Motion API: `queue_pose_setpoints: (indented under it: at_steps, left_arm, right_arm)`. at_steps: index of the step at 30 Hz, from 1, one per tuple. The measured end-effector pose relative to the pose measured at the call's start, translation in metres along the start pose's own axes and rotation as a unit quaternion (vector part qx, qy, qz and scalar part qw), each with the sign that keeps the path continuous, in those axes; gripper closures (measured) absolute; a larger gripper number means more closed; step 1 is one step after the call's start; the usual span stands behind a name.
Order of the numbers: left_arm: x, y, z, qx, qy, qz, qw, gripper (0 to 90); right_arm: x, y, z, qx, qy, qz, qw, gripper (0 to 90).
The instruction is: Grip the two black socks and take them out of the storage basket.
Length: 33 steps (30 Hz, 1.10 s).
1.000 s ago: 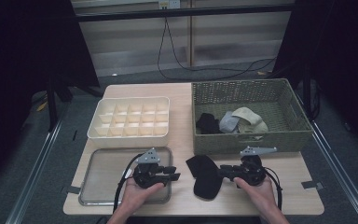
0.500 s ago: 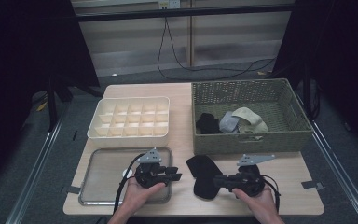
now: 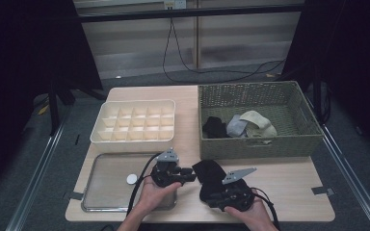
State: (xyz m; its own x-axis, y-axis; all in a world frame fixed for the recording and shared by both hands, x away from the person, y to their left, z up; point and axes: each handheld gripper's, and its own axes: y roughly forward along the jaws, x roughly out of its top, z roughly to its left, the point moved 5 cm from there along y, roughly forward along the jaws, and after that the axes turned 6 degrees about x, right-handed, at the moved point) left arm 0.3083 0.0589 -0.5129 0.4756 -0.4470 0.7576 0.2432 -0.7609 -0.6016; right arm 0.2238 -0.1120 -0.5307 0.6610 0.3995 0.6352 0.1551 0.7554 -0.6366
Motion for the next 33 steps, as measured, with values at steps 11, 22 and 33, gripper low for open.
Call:
queue_pose_setpoints:
  at_steps: [11, 22, 33]
  left_arm:
    - [0.003, 0.022, 0.000, -0.007, -0.009, 0.012, 0.9999, 68.4]
    - [0.001, 0.032, -0.006, -0.001, 0.000, 0.030, 0.9995, 63.0]
    - [0.000, 0.036, -0.011, 0.002, 0.027, 0.051, 0.9983, 64.3]
  right_arm:
    - [-0.001, 0.001, -0.002, -0.011, 0.005, 0.007, 0.9999, 87.8]
    - [0.013, -0.049, -0.006, -0.004, 0.044, -0.107, 0.9932, 87.9]
    - [0.020, -0.074, -0.019, -0.025, 0.062, -0.151, 0.9862, 87.9]
